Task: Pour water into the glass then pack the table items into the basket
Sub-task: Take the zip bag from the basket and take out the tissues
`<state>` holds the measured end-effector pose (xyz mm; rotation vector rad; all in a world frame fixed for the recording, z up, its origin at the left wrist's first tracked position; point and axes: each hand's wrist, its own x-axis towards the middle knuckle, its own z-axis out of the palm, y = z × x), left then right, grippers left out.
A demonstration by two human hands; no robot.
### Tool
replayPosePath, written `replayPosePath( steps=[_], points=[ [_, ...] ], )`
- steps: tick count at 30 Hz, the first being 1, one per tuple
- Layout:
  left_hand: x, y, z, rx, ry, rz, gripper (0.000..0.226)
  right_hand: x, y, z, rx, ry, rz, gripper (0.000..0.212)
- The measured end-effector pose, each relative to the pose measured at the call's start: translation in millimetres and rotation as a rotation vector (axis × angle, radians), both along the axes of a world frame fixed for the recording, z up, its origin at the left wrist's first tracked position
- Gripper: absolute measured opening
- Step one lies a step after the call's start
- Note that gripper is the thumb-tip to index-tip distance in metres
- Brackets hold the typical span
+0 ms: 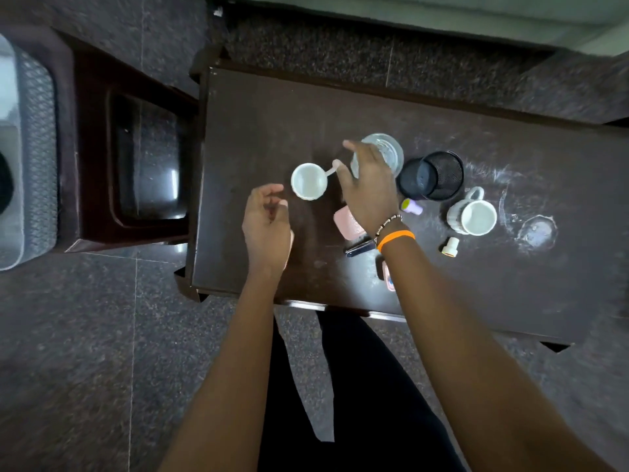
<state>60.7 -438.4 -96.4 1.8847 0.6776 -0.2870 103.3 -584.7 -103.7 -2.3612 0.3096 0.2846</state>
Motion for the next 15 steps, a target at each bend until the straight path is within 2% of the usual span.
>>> replayPosePath(
  steps=[7, 15],
  points=[
    [5, 109, 49, -0.075, -0.151, 0.291, 0.023, 10, 125, 51, 0.224, -0.082, 0.139, 0.017],
    [6, 261, 72, -0.081, -0.209, 0.626, 0.027, 34, 300, 69, 0.478, -0.038, 0.3, 0.012]
  ],
)
